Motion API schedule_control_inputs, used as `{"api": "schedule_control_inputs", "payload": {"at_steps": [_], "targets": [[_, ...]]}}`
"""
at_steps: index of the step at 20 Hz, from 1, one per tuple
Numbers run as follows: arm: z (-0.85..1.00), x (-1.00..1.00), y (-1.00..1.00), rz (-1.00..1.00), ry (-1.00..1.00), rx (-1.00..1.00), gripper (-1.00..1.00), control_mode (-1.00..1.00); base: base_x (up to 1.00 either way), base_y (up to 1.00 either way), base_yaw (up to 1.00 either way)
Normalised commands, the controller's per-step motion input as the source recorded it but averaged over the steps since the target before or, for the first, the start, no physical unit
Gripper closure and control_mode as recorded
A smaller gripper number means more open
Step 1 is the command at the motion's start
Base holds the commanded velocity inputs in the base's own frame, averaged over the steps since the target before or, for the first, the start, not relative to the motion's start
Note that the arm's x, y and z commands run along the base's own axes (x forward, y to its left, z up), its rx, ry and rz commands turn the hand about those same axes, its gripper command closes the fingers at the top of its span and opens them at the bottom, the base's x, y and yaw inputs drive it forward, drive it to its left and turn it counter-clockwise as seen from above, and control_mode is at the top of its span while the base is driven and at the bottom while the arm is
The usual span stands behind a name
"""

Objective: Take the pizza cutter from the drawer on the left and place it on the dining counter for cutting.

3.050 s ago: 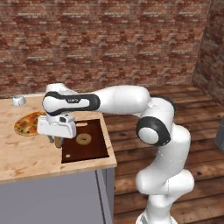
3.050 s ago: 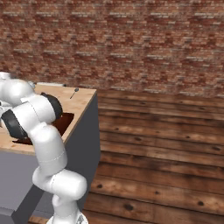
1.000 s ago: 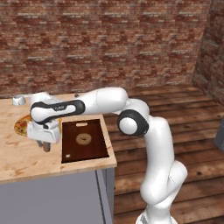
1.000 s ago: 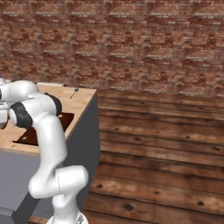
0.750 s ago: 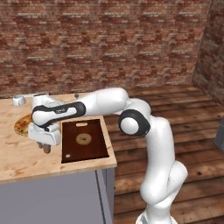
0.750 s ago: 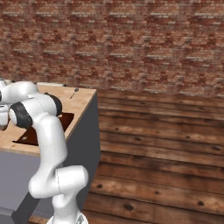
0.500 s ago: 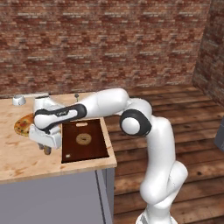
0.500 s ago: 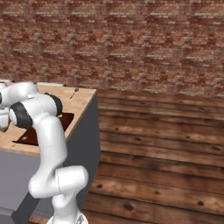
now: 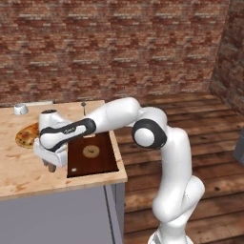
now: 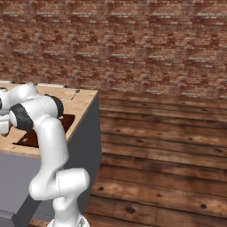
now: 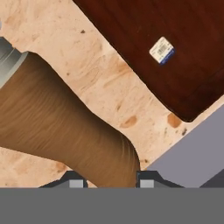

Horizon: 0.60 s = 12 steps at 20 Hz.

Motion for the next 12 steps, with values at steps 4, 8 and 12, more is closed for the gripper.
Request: {"api": "schedule_control_inputs", "payload": {"at_steps": [4, 8, 12], "targets": [[-0.11, 0.0, 0.04, -0.05, -0.04, 0.0, 1.0, -1.0, 0.0, 0.0, 0.0], [-0.1, 0.01, 0.07, -0.05, 0.0, 0.0, 1.0, -1.0, 0.0, 0.0, 0.0], [-0.1, 0.01, 0.05, -0.05, -0.01, 0.0, 1.0, -1.0, 0.0, 0.0, 0.0]]}}
